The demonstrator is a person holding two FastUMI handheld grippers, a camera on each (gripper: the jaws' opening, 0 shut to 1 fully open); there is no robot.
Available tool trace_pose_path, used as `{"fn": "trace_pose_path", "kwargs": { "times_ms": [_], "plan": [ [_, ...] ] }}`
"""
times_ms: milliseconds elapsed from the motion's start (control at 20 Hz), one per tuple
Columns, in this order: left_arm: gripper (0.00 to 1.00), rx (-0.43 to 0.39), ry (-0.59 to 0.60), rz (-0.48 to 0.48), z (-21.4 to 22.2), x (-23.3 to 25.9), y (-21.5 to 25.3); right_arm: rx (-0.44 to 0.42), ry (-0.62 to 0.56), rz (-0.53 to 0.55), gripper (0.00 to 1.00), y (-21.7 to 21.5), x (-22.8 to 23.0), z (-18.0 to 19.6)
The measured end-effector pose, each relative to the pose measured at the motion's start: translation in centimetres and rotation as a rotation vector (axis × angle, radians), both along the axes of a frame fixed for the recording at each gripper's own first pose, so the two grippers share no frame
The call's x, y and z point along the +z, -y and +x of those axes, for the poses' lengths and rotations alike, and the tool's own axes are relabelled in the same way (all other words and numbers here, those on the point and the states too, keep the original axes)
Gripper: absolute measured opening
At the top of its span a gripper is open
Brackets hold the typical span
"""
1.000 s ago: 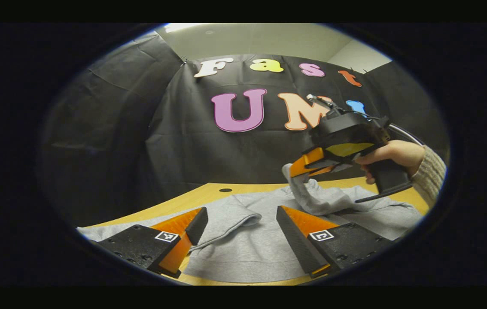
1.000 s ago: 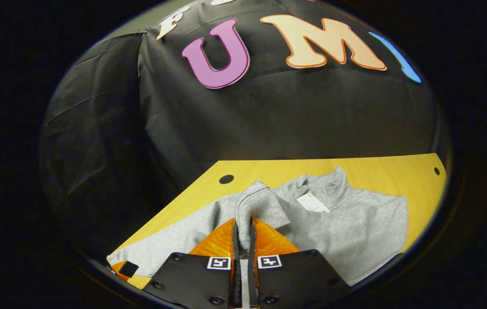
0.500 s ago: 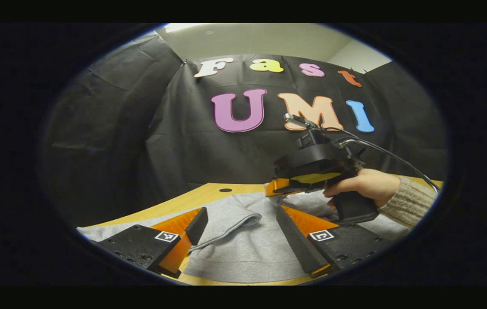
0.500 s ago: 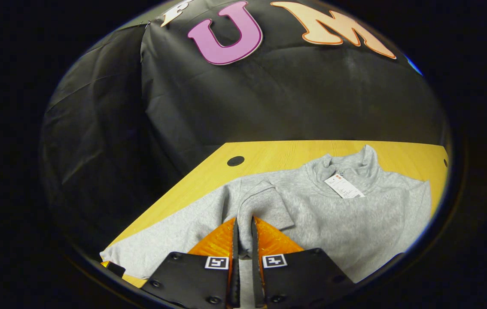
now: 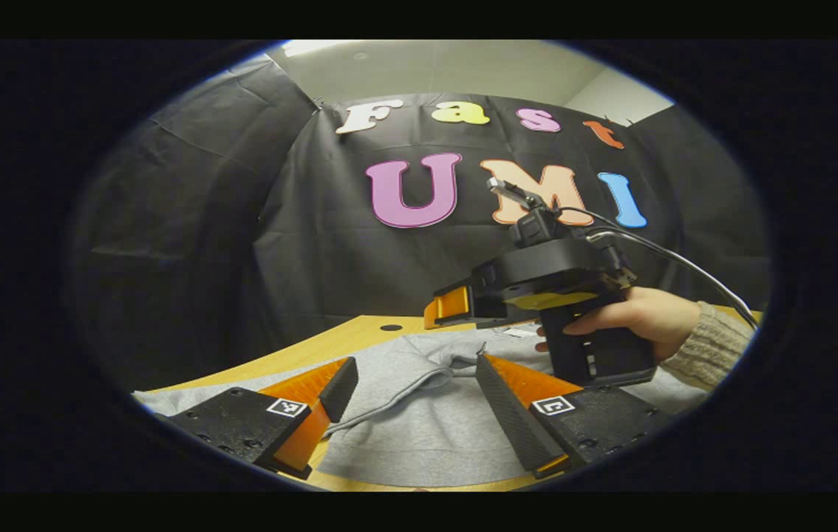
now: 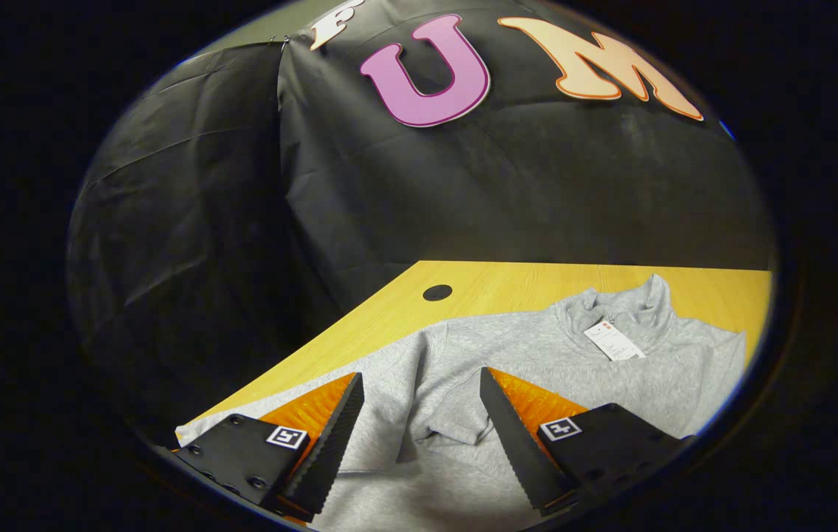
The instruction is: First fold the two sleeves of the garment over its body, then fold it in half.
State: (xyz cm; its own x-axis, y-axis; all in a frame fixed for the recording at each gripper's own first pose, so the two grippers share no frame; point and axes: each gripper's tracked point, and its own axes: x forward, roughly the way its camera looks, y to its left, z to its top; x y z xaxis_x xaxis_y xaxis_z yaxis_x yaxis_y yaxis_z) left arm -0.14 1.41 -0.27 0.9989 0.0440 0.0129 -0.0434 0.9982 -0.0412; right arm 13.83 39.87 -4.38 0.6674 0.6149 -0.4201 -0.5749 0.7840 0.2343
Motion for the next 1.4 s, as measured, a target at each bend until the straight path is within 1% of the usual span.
{"fn": "trace_pose_path", "kwargs": {
  "times_ms": [100, 250, 350, 450, 500, 550, 600, 700, 750, 800, 850, 900, 1000, 1050, 1100, 1150, 1200, 1300, 1350, 1400],
  "plan": [
    [0.94, -0.01, -0.001, 0.001, -0.1, 0.0, 0.2, -0.008, 0.049, 0.012, 0.98, 1.6, 1.9, -0.3],
    [0.95, 0.017, -0.02, 0.031, -0.2, -0.3, -0.6, -0.043, 0.126, 0.04, 0.98, 5.8, 5.4, -1.3],
    [0.95, 0.033, -0.053, 0.067, -0.3, -0.6, -1.0, -0.075, 0.191, 0.046, 0.98, 9.3, 7.5, -2.4],
    [0.94, 0.051, -0.101, 0.103, -0.6, -1.1, -2.4, -0.124, 0.281, 0.039, 0.98, 13.3, 9.4, -3.5],
    [0.98, 0.057, -0.126, 0.115, -1.1, -1.7, -3.2, -0.146, 0.321, 0.041, 0.97, 15.1, 10.2, -4.2],
    [0.97, 0.066, -0.145, 0.121, -1.6, -1.8, -4.0, -0.166, 0.344, 0.044, 0.97, 16.7, 10.7, -4.9],
    [0.94, 0.076, -0.159, 0.124, -2.2, -1.8, -4.8, -0.185, 0.356, 0.044, 0.97, 18.3, 10.8, -5.7],
    [0.94, 0.107, -0.186, 0.108, -3.2, -1.6, -6.7, -0.214, 0.363, 0.044, 0.97, 21.2, 10.7, -6.9],
    [0.98, 0.123, -0.2, 0.093, -3.8, -1.5, -7.7, -0.23, 0.363, 0.052, 0.97, 22.4, 10.8, -7.5],
    [0.94, 0.141, -0.214, 0.079, -4.2, -1.4, -8.8, -0.241, 0.362, 0.066, 0.97, 23.4, 11.1, -8.0],
    [0.94, 0.164, -0.232, 0.071, -4.8, -1.4, -10.1, -0.252, 0.357, 0.08, 0.97, 24.4, 11.1, -8.5],
    [0.98, 0.191, -0.244, 0.073, -5.3, -1.5, -11.6, -0.266, 0.356, 0.093, 0.97, 25.4, 11.0, -8.9],
    [0.9, 0.246, -0.267, 0.07, -6.5, -1.6, -14.5, -0.3, 0.36, 0.094, 0.97, 27.6, 10.6, -9.4],
    [0.94, 0.264, -0.289, 0.06, -7.0, -2.2, -15.7, -0.317, 0.371, 0.084, 0.97, 28.8, 10.4, -9.5],
    [0.94, 0.279, -0.318, 0.048, -7.7, -3.1, -16.6, -0.335, 0.374, 0.068, 0.97, 29.9, 9.8, -9.6],
    [0.94, 0.296, -0.349, 0.039, -8.4, -3.9, -17.4, -0.351, 0.375, 0.057, 0.94, 30.9, 9.4, -9.5],
    [0.94, 0.31, -0.381, 0.031, -8.8, -4.9, -18.1, -0.364, 0.371, 0.051, 0.97, 31.7, 9.1, -9.6],
    [0.94, 0.34, -0.429, 0.017, -9.4, -6.5, -19.3, -0.386, 0.37, 0.059, 0.97, 33.0, 8.7, -9.6],
    [0.94, 0.35, -0.436, 0.009, -9.6, -7.0, -19.6, -0.401, 0.365, 0.066, 0.94, 33.6, 8.4, -9.3],
    [0.94, 0.36, -0.444, -0.002, -9.8, -7.7, -19.9, -0.412, 0.362, 0.076, 0.97, 34.0, 8.1, -9.2]
  ]
}}
